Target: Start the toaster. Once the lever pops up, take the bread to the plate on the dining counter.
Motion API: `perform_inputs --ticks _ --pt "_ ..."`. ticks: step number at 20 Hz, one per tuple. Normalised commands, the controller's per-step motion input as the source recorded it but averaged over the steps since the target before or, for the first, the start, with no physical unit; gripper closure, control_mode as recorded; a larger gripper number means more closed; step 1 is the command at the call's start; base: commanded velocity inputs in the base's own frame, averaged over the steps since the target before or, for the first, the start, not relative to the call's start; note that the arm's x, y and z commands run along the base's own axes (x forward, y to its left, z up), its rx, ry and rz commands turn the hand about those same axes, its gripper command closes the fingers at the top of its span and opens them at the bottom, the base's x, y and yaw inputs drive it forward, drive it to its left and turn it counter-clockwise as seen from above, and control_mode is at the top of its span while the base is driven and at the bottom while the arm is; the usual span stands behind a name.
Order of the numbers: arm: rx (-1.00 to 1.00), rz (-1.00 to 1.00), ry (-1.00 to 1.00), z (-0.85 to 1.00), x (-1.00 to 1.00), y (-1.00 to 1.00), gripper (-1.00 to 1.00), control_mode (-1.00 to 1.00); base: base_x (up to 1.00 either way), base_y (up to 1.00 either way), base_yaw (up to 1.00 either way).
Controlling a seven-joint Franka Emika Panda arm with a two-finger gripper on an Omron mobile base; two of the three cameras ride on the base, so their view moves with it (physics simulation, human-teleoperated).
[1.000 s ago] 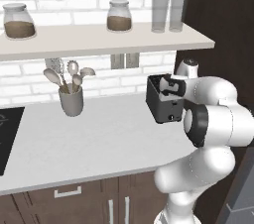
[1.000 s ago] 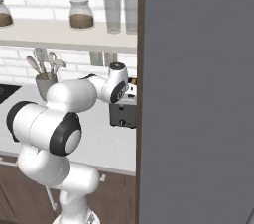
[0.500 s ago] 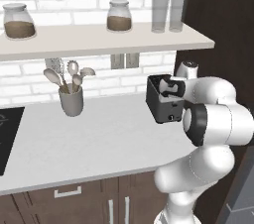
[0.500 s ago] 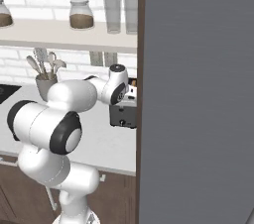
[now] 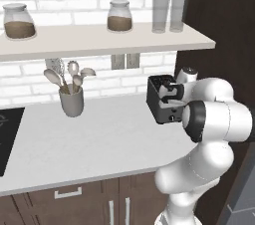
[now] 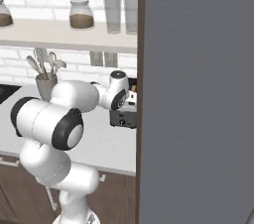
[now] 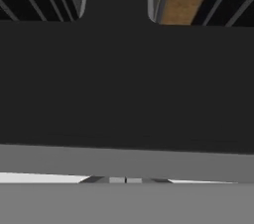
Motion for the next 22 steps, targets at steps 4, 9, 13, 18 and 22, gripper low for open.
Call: perform_inputs --ticks 4,9,13,18,22 --pt "0.01 0.0 0.0 -0.73 0.0 0.0 1.0 -1.0 0.0 0.0 0.0" --pt "0.01 0.0 0.0 -0.93 -0.02 0.02 1.0 -1.0 0.0 0.0 0.0" --pt "0.0 0.0 0.0 -1.0 -0.07 0.15 1.0 -1.0 0.0 0.0 0.0" --pt "0.0 0.0 -0.03 -0.5 -0.2 0.12 1.0 -1.0 0.0 0.0 0.0" --pt "0.02 -0.01 -0.03 0.55 -0.31 0.0 1.0 -1.0 0.0 0.0 0.0"
